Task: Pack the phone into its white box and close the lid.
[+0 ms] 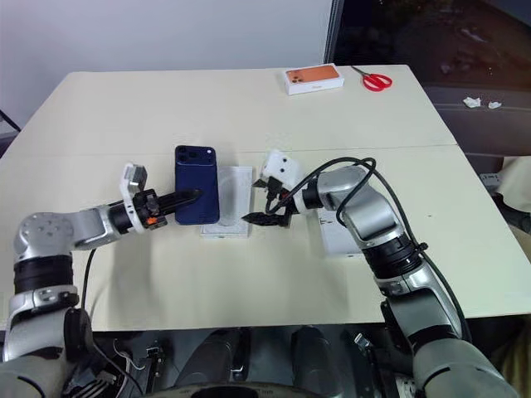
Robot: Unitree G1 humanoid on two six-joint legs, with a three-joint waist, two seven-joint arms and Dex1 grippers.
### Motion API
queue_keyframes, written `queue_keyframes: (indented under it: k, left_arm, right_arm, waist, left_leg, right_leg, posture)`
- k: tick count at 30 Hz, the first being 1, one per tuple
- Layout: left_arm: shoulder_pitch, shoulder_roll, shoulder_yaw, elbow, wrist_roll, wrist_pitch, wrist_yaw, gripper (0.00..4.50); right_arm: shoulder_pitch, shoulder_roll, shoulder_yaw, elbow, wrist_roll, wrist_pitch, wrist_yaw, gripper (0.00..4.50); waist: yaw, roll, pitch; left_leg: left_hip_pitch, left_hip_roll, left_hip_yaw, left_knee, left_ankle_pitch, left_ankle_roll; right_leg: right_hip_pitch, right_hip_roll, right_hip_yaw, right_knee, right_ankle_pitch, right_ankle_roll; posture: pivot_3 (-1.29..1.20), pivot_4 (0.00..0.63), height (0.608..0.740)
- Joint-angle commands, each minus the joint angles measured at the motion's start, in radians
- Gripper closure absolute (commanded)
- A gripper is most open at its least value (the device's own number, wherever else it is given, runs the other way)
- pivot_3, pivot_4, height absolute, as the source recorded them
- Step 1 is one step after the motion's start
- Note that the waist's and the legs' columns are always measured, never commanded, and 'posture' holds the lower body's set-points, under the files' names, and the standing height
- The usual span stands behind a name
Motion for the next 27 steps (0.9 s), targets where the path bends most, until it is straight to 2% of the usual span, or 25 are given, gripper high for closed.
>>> queue_keyframes:
  k: [1, 4, 7, 11, 16, 27]
  left_arm:
    - [-0.030, 0.013, -0.081, 0.022, 0.071, -0.037, -0.068, 4.50]
    - [-0.046, 0.021, -0.133, 0.079, 0.123, -0.055, -0.118, 4.50]
    - [-0.080, -0.003, -0.134, 0.147, 0.158, -0.079, -0.123, 4.50]
    - [-0.108, -0.016, -0.133, 0.174, 0.180, -0.078, -0.147, 2.67]
    - [-0.113, -0.009, -0.153, 0.149, 0.201, -0.063, -0.172, 0.18]
    - [-0.071, 0.036, -0.127, 0.008, 0.195, 0.000, -0.160, 0.08]
  right_arm:
    - [-0.001, -0.010, -0.036, 0.015, -0.002, -0.049, -0.031, 0.03]
    - [0.001, -0.007, -0.048, 0.017, 0.005, -0.042, -0.052, 0.03]
    - [0.018, -0.019, -0.047, 0.004, -0.001, -0.048, -0.064, 0.03]
    - [0.026, -0.020, -0.042, -0.005, -0.003, -0.049, -0.080, 0.00]
    - [0.023, -0.017, -0.032, 0.001, -0.006, -0.059, -0.088, 0.00]
    - [-0.005, -0.004, -0.020, 0.049, -0.020, -0.092, -0.086, 0.00]
  waist:
    - [-0.001, 0.000, 0.000]
    - [-0.001, 0.000, 0.000]
    - [0.004, 0.000, 0.000]
    - [0.007, 0.000, 0.000]
    - [0.006, 0.000, 0.000]
    - [-0.001, 0.000, 0.000]
  left_leg:
    - [0.000, 0.000, 0.000, 0.000, 0.000, 0.000]
    - [0.000, 0.000, 0.001, 0.000, 0.000, 0.000]
    - [0.000, 0.000, 0.001, 0.001, 0.000, 0.000]
    - [0.000, 0.000, 0.000, 0.002, 0.000, 0.001]
    - [0.001, 0.000, 0.000, 0.002, 0.000, 0.001]
    - [0.001, 0.000, 0.000, 0.001, 0.000, 0.000]
  right_leg:
    - [0.000, 0.000, 0.000, 0.000, 0.000, 0.000]
    - [-0.001, 0.000, 0.001, 0.000, 0.000, 0.000]
    - [0.000, 0.000, 0.000, 0.001, 0.000, 0.000]
    - [0.001, 0.000, 0.000, 0.001, 0.000, 0.000]
    - [0.001, 0.000, 0.000, 0.002, 0.000, 0.000]
    - [0.000, 0.000, 0.001, 0.002, 0.000, 0.000]
  posture:
    - [0.00, 0.150, 0.740]
    - [0.00, 0.150, 0.740]
    - [0.00, 0.150, 0.740]
    - [0.00, 0.150, 0.740]
    - [0.00, 0.150, 0.740]
    - [0.00, 0.150, 0.740]
